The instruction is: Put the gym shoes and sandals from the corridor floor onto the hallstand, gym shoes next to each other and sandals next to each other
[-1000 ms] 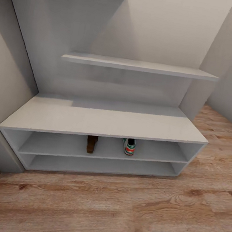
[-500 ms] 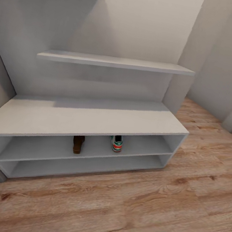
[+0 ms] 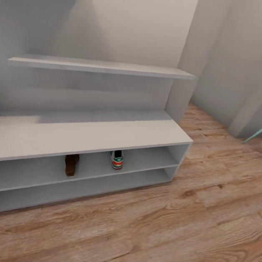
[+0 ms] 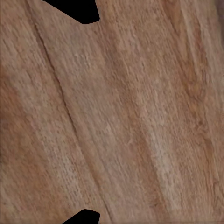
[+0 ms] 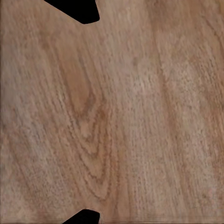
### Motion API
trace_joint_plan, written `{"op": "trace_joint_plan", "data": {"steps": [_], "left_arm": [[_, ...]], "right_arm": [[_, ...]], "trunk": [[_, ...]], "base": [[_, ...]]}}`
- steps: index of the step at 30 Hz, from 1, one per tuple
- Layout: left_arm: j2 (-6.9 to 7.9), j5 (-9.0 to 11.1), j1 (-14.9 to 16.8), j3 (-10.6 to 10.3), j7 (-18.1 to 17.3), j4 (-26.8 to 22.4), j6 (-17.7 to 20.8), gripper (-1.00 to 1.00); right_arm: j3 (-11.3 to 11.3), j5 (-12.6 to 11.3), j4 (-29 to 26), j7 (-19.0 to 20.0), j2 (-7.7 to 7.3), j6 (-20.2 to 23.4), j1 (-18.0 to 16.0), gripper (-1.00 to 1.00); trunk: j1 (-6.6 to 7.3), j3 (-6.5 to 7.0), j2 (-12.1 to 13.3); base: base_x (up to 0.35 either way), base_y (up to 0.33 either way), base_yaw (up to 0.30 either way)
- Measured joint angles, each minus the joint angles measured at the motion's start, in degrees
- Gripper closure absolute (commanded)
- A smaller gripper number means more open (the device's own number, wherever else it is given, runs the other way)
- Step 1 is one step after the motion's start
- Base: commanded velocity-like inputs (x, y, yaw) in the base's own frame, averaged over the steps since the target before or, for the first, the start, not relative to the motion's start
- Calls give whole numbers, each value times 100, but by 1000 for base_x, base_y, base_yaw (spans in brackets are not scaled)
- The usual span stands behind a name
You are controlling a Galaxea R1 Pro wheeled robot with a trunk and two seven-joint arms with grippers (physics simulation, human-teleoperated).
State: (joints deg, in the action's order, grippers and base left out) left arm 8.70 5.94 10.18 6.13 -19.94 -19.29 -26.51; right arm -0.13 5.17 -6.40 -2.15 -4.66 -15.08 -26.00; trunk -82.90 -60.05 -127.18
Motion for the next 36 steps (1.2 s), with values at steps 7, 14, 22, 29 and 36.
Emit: {"op": "trace_joint_plan", "data": {"steps": [7, 14, 22, 29, 36], "left_arm": [[-45, 5, -2, -10, 299, 1, 3, -100], [-60, 6, -3, -13, 344, 1, 3, -100], [-55, 11, 0, -7, 306, 1, 3, -100], [-53, 13, 0, -8, 283, 1, 2, -100], [-58, 12, 0, -14, 283, 1, 2, -100]], "right_arm": [[4, 0, 1, 0, 31, -271, 108, -100], [0, 0, 0, 0, 35, -361, 141, -100], [-26, -129, -8, 4, 13, -366, 144, -100], [-31, -403, -2, 8, 15, -363, 144, -100], [-29, -422, 0, 9, 18, -363, 144, -100]], "trunk": [[0, 0, 0], [0, 0, 0], [0, 0, 0], [0, 0, 0], [0, 0, 0]], "base": [[0, 0, -265], [0, 0, -266], [0, 0, -267], [0, 0, -268], [0, 0, -268]]}}
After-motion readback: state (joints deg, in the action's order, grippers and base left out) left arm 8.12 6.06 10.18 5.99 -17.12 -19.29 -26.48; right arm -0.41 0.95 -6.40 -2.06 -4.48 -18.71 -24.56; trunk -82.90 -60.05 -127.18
